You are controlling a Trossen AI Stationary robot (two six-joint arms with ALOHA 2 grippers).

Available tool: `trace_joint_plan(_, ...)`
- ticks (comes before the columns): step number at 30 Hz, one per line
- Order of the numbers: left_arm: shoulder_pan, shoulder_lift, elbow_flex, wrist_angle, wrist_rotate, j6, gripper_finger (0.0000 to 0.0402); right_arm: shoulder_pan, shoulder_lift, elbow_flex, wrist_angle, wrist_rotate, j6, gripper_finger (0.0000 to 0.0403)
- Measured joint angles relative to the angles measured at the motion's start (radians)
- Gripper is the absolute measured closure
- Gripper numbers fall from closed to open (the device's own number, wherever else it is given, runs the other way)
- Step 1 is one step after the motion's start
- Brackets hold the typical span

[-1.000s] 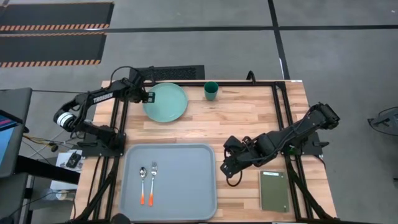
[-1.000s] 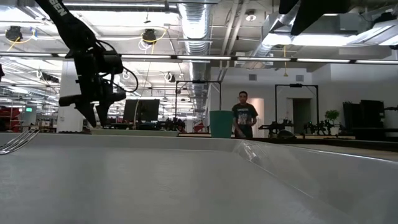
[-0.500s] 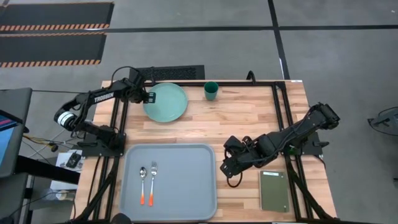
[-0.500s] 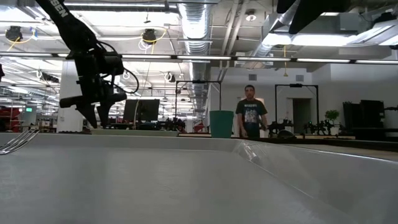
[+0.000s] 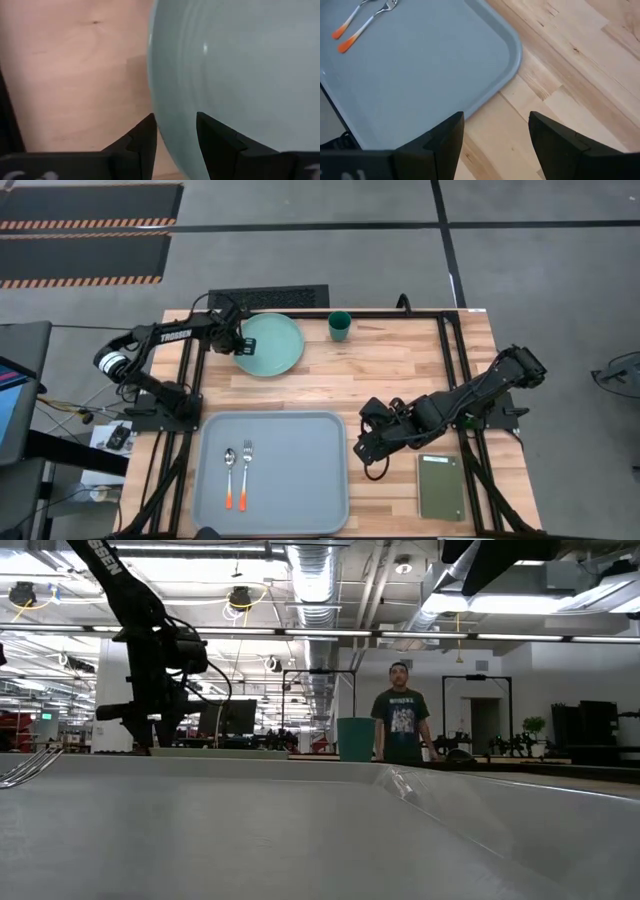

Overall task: Pick and place plate/cup/fork/spoon on tray
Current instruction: Put the green plate on the gray tray to the right of the orange fork

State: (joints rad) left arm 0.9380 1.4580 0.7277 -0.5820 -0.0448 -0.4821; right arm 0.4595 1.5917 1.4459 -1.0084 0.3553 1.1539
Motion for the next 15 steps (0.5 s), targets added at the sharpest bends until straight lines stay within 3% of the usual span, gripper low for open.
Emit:
trace_joint_plan(4, 0.005, 0.000, 0.000, 0.004, 0.031, -0.014, 0.0309, 0.000, 0.000, 0.000, 0.000, 0.001, 0.005, 0.0154)
trace_joint_plan(9, 0.005, 0.000, 0.001, 0.009, 0.037, -0.018, 0.0388, 0.000, 0.000, 0.000, 0.000, 0.003, 0.006, 0.0154)
trace_joint_plan(15, 0.005, 0.000, 0.001, 0.005, 0.040, -0.016, 0.0394, 0.000, 0.000, 0.000, 0.000, 0.012, 0.006, 0.0154)
